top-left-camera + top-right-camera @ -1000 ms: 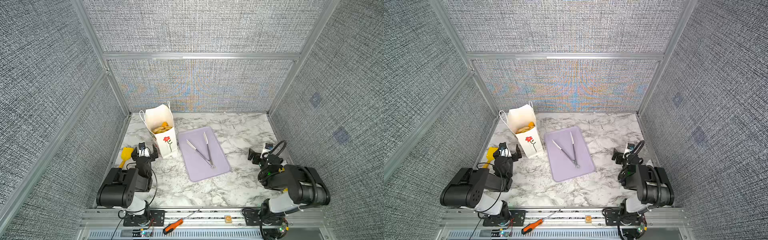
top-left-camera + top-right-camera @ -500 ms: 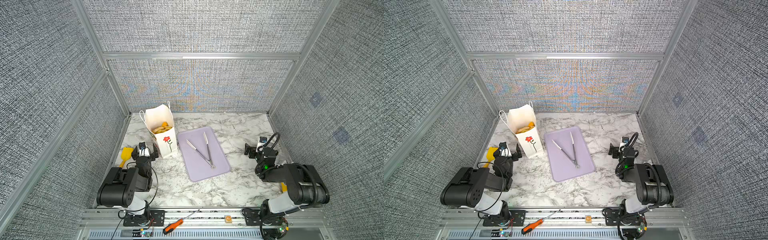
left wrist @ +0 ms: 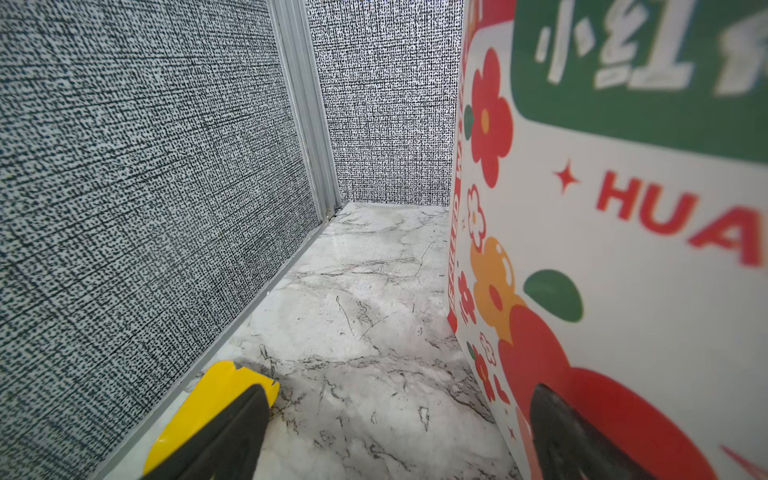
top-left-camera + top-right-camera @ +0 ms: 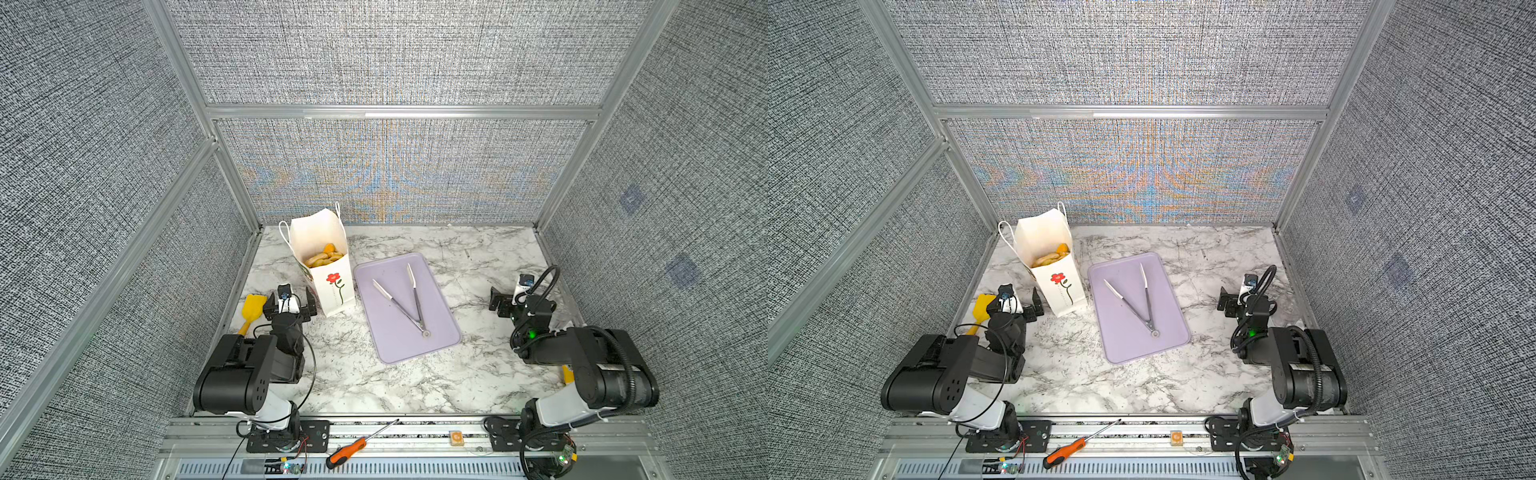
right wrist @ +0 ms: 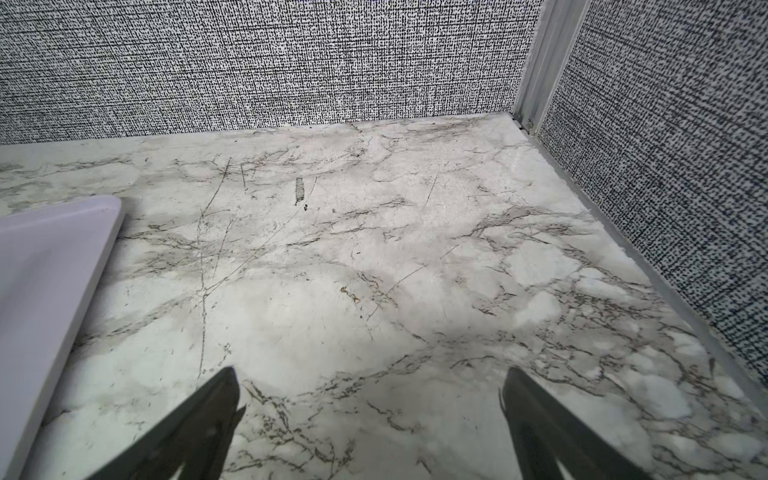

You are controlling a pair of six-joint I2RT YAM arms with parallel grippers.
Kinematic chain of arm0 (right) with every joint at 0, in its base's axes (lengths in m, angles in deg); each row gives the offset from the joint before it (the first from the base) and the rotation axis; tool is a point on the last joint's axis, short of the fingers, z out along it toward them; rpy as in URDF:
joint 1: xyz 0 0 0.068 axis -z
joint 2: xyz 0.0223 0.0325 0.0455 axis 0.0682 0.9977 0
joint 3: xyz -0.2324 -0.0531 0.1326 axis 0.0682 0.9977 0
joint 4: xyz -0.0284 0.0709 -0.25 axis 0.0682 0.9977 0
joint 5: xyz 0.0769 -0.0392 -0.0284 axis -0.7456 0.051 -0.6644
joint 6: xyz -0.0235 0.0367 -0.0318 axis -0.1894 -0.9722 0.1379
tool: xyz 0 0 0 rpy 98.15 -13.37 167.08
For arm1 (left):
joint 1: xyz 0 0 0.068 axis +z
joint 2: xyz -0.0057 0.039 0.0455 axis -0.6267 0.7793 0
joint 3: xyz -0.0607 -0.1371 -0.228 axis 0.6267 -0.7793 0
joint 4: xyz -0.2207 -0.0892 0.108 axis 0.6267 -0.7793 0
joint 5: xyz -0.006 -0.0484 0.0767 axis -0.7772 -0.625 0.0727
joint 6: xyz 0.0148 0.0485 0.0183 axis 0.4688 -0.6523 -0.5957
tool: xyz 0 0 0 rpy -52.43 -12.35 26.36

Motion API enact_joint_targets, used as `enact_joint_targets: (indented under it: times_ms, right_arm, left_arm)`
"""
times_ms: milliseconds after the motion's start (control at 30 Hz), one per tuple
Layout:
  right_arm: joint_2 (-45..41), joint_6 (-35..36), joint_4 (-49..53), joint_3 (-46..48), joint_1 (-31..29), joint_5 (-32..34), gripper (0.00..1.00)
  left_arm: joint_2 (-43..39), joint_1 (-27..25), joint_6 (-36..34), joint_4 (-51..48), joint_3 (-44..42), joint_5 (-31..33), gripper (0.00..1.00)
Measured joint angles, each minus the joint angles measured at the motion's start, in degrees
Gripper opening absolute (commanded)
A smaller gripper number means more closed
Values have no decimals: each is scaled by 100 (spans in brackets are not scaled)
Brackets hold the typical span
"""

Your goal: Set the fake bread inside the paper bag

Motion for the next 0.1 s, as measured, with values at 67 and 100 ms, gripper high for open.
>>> enact_joint_targets:
  times_ms: [67, 100]
  right_arm:
    - [2, 9, 7, 0, -4, 2, 100]
    - [2, 9, 4, 0, -11, 2, 99]
  left_arm:
    - [0, 0, 0, 0, 0, 0, 99]
    - [0, 0, 0, 2, 0, 0, 99]
